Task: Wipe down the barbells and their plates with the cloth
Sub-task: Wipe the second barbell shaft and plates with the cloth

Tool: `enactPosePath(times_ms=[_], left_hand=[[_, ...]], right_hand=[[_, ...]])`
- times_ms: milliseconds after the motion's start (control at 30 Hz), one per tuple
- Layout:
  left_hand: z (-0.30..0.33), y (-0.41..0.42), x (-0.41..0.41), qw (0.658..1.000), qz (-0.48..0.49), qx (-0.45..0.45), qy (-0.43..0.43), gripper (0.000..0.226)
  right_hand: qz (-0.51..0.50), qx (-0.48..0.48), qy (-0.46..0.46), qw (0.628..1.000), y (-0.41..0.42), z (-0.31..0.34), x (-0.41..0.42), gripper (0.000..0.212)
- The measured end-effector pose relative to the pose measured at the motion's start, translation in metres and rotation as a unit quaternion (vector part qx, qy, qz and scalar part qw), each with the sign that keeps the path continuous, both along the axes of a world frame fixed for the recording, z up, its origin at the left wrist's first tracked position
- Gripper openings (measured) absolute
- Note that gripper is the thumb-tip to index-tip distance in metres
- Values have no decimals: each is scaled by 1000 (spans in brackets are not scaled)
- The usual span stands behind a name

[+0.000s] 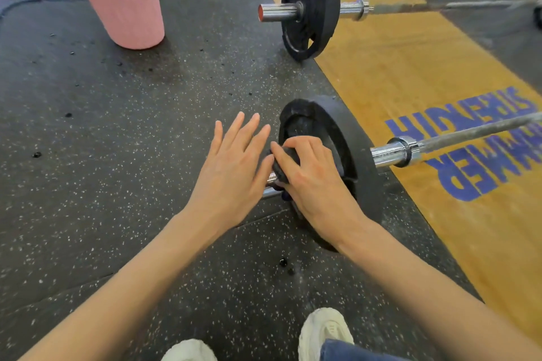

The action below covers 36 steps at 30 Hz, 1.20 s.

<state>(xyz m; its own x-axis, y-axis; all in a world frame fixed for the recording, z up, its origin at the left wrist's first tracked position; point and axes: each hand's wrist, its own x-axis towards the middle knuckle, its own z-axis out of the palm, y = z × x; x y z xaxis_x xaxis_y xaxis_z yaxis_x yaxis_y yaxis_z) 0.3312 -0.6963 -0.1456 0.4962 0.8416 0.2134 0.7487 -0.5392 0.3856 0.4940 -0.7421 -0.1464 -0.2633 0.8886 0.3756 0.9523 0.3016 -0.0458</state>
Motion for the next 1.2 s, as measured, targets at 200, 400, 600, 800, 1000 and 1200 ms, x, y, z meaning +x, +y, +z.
enactPosePath(times_ms=[200,400,600,800,1000,1200], left_hand=[[25,9,-2,999,-4,35,-12,65],[36,8,14,998,-45,45,-14,68],[38,-5,50,997,-76,25,-21,59],[25,-13,84,996,-87,28,-2,73],[19,-18,107,996,-83,36,4,67],[18,-14,123,997,-65,48,3,66]], right_hand=[[-29,-6,22,999,-11,38,-2,65],[-76,-19,77,994,-22,75,10,57],[-109,10,95,989,-39,93,57,54],[-136,-18,129,982,-54,80,119,52],[-132,-60,155,977,-47,34,166,49],[-94,-90,180,975,-31,-7,185,49]])
